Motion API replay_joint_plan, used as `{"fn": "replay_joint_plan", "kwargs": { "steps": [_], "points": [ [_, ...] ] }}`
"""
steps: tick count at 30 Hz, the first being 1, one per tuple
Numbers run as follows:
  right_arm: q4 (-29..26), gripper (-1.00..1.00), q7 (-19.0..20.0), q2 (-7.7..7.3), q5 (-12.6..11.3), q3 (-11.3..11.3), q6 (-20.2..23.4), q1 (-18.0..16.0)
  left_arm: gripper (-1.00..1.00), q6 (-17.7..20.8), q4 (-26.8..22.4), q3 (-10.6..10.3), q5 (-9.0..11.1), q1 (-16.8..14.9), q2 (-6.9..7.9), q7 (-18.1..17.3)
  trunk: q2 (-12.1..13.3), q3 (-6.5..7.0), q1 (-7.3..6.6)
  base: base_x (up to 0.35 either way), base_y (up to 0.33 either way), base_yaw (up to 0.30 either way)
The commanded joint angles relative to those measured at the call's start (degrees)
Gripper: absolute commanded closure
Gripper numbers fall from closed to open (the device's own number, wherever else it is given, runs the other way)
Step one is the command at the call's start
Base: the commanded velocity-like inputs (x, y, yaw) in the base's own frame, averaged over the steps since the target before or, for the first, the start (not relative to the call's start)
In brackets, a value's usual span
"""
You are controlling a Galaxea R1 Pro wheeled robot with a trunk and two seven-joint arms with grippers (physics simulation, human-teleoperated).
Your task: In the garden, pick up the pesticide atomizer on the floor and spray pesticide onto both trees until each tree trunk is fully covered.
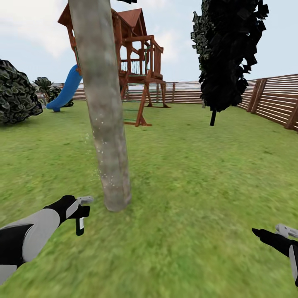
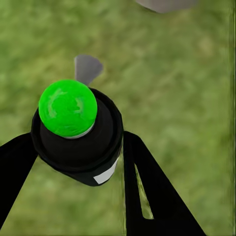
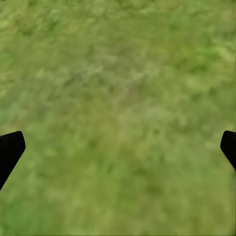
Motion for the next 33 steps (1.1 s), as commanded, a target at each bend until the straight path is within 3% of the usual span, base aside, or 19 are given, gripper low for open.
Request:
{"fn": "replay_joint_plan", "kwargs": {
  "steps": [1,15,33],
  "points": [
    [0.0,-1.00,0.5,0.02,0.6,-0.2,0.1,-0.1,1.00,0.3,-0.1,0.4,-0.3,0.0,0.01,-0.2,0.0,-0.06,0.01,0.213,-0.273,0.006],
    [0.1,-1.00,0.5,0.02,0.6,-0.2,0.1,-0.1,1.00,0.4,-0.1,0.4,-0.3,0.0,-0.17,-0.2,0.0,-0.06,0.01,0.088,-0.251,0.216],
    [0.1,-1.00,0.5,0.02,0.6,-0.1,0.1,-0.1,1.00,0.4,-0.1,0.3,-0.3,0.0,-1.82,-0.1,0.0,-0.06,0.01,0.000,-0.258,0.181]
  ]
}}
